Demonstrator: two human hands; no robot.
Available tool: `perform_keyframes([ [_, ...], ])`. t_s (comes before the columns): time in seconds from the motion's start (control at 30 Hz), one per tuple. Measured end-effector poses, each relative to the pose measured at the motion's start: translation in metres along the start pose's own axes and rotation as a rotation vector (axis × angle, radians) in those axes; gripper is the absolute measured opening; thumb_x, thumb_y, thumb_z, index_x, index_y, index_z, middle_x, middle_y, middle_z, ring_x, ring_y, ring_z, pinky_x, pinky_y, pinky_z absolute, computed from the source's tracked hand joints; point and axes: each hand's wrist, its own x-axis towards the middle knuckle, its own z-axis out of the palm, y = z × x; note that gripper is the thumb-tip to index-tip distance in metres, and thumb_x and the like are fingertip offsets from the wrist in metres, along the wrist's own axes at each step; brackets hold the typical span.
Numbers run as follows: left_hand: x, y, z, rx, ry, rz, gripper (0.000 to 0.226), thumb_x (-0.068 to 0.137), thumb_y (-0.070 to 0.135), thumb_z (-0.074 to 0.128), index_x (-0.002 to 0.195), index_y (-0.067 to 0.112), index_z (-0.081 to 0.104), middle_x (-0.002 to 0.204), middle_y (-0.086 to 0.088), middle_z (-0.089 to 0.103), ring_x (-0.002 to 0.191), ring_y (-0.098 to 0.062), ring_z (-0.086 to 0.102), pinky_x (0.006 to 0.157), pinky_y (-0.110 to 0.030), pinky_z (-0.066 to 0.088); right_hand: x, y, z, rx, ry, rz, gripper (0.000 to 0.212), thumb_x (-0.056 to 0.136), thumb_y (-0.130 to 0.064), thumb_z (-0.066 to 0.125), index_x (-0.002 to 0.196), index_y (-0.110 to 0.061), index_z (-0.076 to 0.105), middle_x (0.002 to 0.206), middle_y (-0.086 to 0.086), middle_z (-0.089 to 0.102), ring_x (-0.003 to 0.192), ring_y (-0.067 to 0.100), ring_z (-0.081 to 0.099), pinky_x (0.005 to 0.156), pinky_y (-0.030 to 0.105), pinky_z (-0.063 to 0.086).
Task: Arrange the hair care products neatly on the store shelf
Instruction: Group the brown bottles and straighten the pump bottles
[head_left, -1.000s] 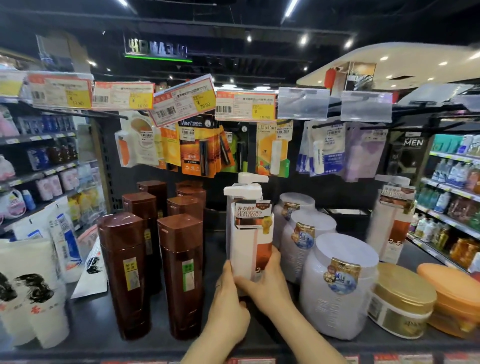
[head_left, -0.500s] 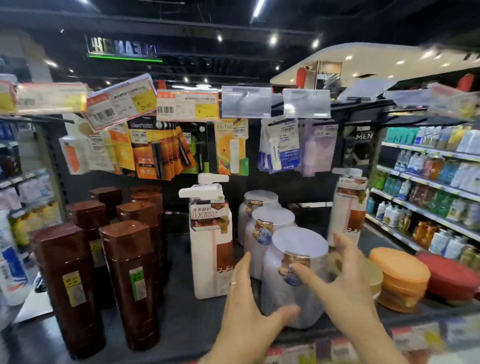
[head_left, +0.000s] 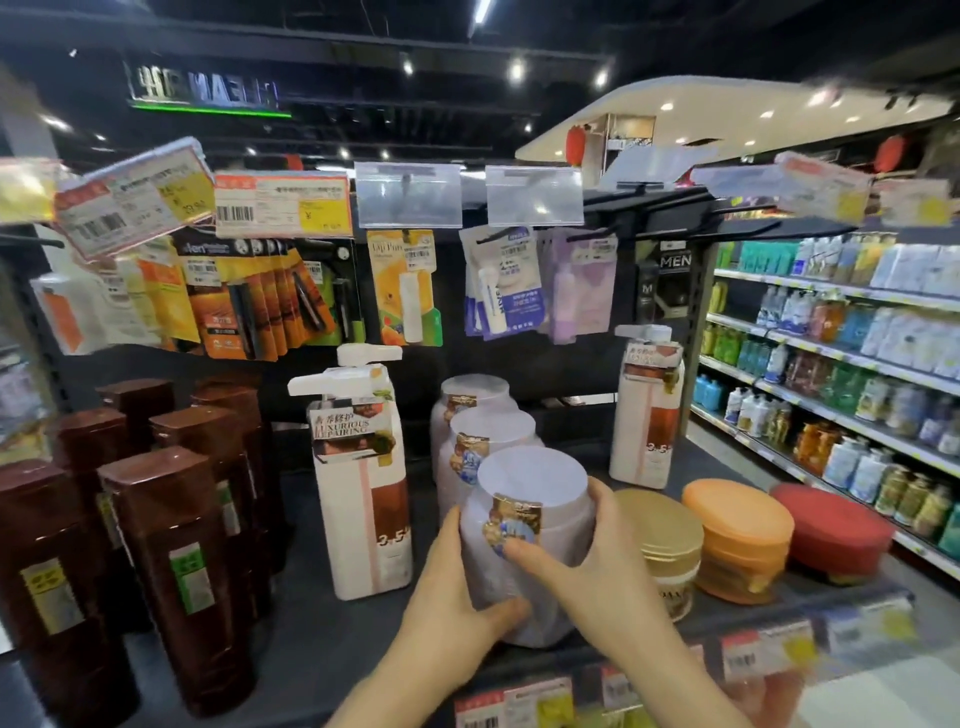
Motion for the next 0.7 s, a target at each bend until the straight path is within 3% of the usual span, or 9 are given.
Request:
perform_keyframes([
  [0.1,-0.009,0.011,0.003,0.055,0.146,0.107,0.112,0.064,0.026,0.08,0.142,0.037,0.001,0.135,0.026,0.014,0.128,0.007,0.013,0.107,-0.02,0.021,0.0,-0.006,-0.021,-0.001,-0.007,-0.006,0.101,0.065,-0.05,0.075,0.144,-0.029,0.016,0.151,-0.005,0.025,0.138,0.015,0.027,0.108,0.035,0.03],
  [0.2,-0.012,0.031,0.013,0.119,0.265,0.364,0.091,0.068,0.024,0.078,0.127,0.052,0.015,0.136,0.034,0.018,0.126,0.021,0.016,0.104,-0.006,0.019,0.02,-0.005,-0.057,-0.014,0.088,-0.036,0.077,0.075,-0.045,0.069,0.14,-0.026,0.031,0.146,-0.004,0.036,0.131,0.015,0.037,0.105,0.033,0.034],
  [0.27,-0.007,0.05,0.024,0.2,0.239,0.458,0.078,0.071,0.028,0.075,0.118,0.056,0.019,0.13,0.041,0.018,0.119,0.031,0.011,0.097,0.007,0.013,0.044,0.002,-0.081,-0.06,0.106,-0.037,0.071,0.077,-0.042,0.068,0.137,-0.021,0.037,0.142,-0.001,0.042,0.128,0.016,0.042,0.103,0.033,0.036],
  [0.33,0.005,0.07,0.037,0.261,0.189,0.511,0.073,0.074,0.032,0.073,0.118,0.054,0.019,0.128,0.038,0.021,0.116,0.029,0.015,0.093,0.01,0.01,0.068,0.011,-0.099,-0.073,0.102,-0.014,0.067,0.077,-0.038,0.07,0.134,-0.017,0.041,0.138,0.002,0.048,0.124,0.018,0.046,0.101,0.034,0.038],
  [0.4,0.023,0.089,0.052,0.323,0.135,0.51,0.075,0.076,0.033,0.07,0.133,0.041,0.023,0.134,0.025,0.027,0.121,0.016,0.019,0.095,0.005,0.011,0.088,0.02,-0.114,-0.054,0.097,0.027,0.064,0.078,-0.033,0.071,0.132,-0.012,0.043,0.129,0.005,0.053,0.118,0.02,0.05,0.097,0.033,0.041],
  [0.47,0.046,0.11,0.069,0.375,0.082,0.461,0.077,0.075,0.03,0.071,0.138,0.024,0.028,0.139,0.009,0.032,0.126,-0.001,0.026,0.099,-0.009,0.022,0.108,0.028,-0.126,-0.063,0.074,0.057,0.06,0.079,-0.029,0.072,0.128,-0.009,0.045,0.113,0.003,0.055,0.106,0.018,0.052,0.084,0.028,0.042],
  [0.57,0.087,0.128,0.1,0.454,0.002,0.219,0.079,0.069,0.031,0.076,0.133,0.015,0.032,0.136,-0.006,0.036,0.127,-0.022,0.036,0.1,-0.03,0.035,0.141,0.041,-0.139,-0.108,0.053,0.076,0.063,0.075,-0.033,0.075,0.126,-0.008,0.048,0.117,0.005,0.059,0.099,0.015,0.056,0.066,0.019,0.041],
  [0.7,0.129,0.122,0.146,0.532,-0.036,-0.089,0.091,0.067,0.035,0.076,0.137,0.009,0.023,0.133,-0.011,0.034,0.126,-0.031,0.036,0.1,-0.039,0.039,0.184,0.054,-0.145,-0.147,0.023,0.085,0.086,0.073,-0.027,0.078,0.139,-0.004,0.029,0.137,0.013,0.046,0.122,0.025,0.047,0.083,0.026,0.038],
])
